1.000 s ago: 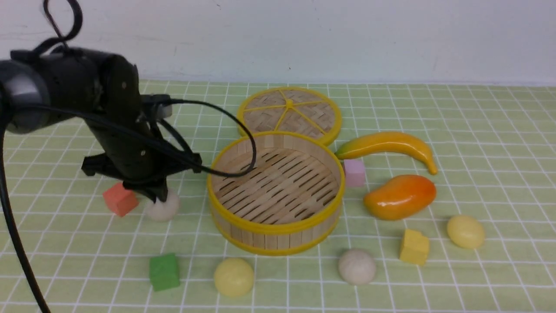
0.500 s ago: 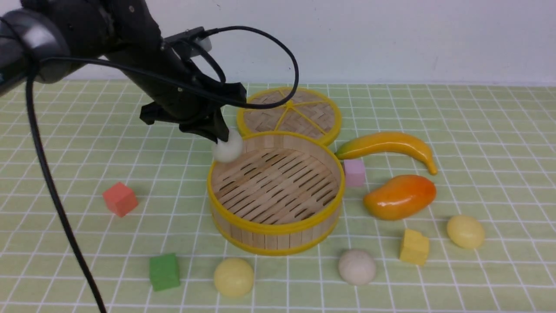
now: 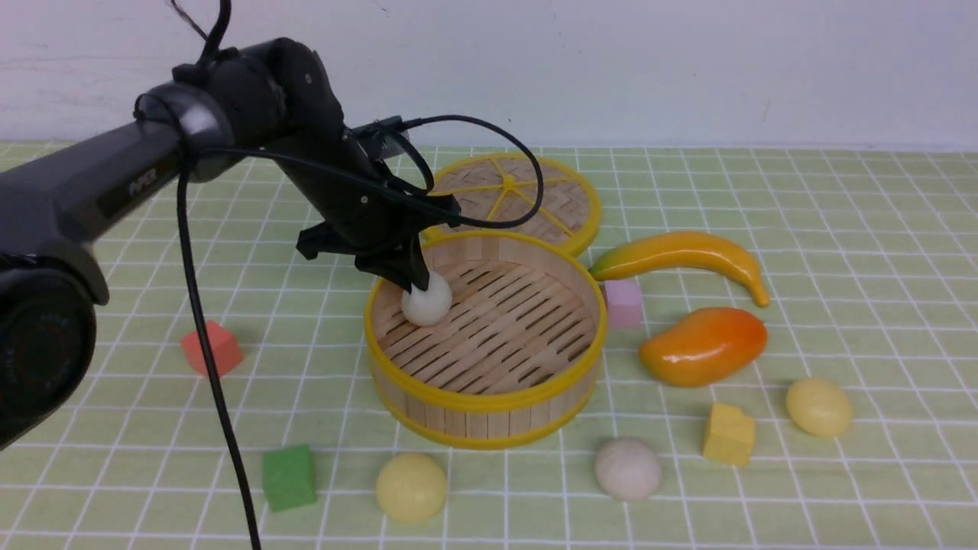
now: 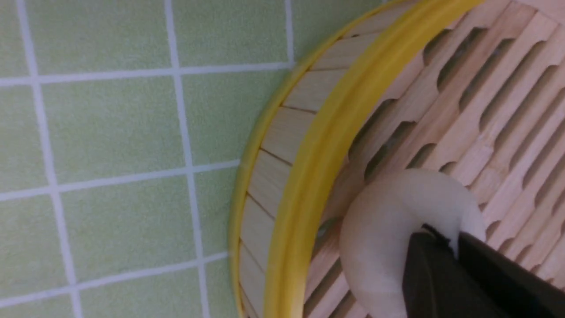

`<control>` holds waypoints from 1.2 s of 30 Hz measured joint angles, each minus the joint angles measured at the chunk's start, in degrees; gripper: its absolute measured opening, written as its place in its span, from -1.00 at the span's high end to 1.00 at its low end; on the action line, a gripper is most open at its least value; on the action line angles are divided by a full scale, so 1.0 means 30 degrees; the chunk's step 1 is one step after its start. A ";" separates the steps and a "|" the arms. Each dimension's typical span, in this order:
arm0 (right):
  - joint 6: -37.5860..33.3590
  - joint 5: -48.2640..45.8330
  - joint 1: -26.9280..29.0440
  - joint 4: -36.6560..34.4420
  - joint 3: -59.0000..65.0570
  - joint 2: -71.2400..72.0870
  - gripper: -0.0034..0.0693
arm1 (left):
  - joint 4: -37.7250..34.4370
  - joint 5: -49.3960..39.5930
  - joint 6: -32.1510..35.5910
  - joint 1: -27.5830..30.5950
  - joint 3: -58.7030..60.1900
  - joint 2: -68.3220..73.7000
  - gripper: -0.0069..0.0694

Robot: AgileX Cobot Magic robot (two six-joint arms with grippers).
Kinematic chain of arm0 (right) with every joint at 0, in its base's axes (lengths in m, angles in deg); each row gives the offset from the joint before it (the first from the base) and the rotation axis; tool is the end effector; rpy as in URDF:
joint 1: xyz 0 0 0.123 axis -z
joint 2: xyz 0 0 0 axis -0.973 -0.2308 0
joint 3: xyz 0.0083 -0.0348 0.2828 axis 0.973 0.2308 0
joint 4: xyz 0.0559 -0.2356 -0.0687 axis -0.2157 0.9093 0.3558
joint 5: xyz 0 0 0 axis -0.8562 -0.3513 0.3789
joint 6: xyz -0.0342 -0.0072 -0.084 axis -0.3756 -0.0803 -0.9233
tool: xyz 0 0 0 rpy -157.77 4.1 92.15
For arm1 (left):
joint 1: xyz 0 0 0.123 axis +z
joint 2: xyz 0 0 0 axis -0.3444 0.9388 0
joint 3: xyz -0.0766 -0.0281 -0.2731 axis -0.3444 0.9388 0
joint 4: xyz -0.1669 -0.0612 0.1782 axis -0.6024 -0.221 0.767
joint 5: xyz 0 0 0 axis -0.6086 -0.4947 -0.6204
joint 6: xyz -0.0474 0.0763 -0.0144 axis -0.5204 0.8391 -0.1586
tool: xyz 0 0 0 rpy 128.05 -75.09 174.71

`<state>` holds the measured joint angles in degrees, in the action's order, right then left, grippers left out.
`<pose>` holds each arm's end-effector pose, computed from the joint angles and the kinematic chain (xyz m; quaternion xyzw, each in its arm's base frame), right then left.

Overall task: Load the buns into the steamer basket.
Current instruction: Use the left arm to put the steamed stuffed bun into the steamer, then use the left arm to grab a steamed stuffed bun

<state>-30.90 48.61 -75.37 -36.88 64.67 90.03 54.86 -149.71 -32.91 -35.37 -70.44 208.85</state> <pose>0.0519 0.0068 0.1727 -0.0075 0.8069 0.0350 0.5897 0.4640 -0.1548 0.2277 0.0212 0.9686 -0.1977 0.1494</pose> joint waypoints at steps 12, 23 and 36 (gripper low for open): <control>0.0000 0.0000 0.0000 0.0000 0.0000 0.0000 0.25 | -0.0132 0.0022 0.0000 0.0000 -0.0037 0.0128 0.55; 0.0000 0.0000 0.0000 0.0000 0.0000 0.0000 0.25 | -0.0011 -0.2460 0.1199 0.0000 -0.0199 -0.0368 -0.49; 0.0000 0.0000 0.0000 0.0000 0.0000 0.0000 0.25 | 0.1030 -0.3543 0.2083 -0.0004 0.0587 -0.6866 -0.57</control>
<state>-30.90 48.61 -75.37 -36.88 64.67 90.03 57.95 -160.34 -26.66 -35.38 -68.68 188.25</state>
